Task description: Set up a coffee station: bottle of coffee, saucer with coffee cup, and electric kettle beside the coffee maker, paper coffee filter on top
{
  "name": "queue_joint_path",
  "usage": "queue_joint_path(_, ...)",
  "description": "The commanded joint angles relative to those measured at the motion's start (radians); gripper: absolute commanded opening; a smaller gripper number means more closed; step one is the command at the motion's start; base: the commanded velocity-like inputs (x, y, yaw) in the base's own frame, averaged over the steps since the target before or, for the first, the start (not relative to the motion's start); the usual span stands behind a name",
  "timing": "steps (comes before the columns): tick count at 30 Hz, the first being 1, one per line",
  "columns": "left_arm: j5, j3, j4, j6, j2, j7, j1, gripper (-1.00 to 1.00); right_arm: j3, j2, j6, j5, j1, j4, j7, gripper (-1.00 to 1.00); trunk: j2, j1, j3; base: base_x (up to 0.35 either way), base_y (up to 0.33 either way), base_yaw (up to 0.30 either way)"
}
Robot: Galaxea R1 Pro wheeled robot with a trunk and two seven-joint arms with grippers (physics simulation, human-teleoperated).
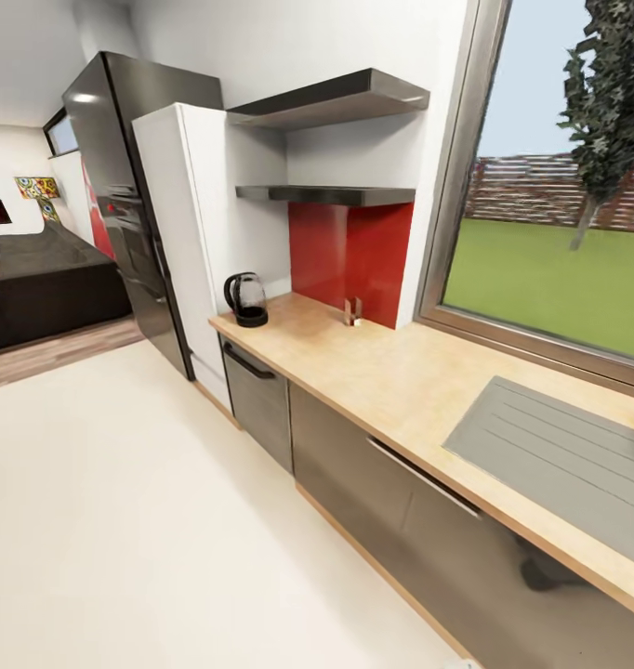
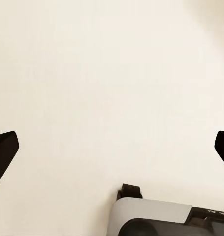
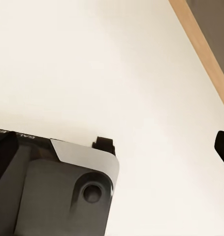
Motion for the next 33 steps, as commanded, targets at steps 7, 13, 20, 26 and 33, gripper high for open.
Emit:
queue_joint_path(7, 0.011, -0.007, 0.001, -0.004, -0.001, -0.005, -0.001, 1.00, 0.009, 0.000, 0.005, -0.010, -0.001, -0.001, 0.002, 1.00, -0.002, 0.001, -0.002, 0.248, 0.252, 0.000)
queue_joint_path(13, 0.011, -0.008, 0.001, -0.004, -0.002, -0.006, -0.001, 1.00, 0.008, 0.000, 0.005, -0.010, -0.001, -0.001, 0.002, 1.00, -0.002, 0.001, -0.002, 0.247, 0.252, 0.000)
queue_joint_path(20, 0.011, -0.007, 0.001, -0.003, 0.000, -0.006, -0.001, 1.00, 0.008, 0.000, 0.003, -0.013, -0.001, -0.003, 0.002, 1.00, -0.002, 0.001, -0.002, 0.246, 0.252, 0.038)
queue_joint_path(26, 0.010, -0.006, 0.001, -0.003, 0.000, -0.004, -0.001, 1.00, 0.007, -0.005, 0.003, -0.014, 0.000, -0.004, 0.002, 1.00, -0.002, 0.001, -0.002, 0.246, 0.252, 0.233)
queue_joint_path(33, 0.008, -0.001, 0.001, -0.003, 0.002, 0.000, -0.001, 1.00, 0.006, -0.028, 0.001, -0.016, 0.000, -0.003, 0.005, 1.00, -0.002, 0.001, -0.005, 0.267, 0.242, 0.263)
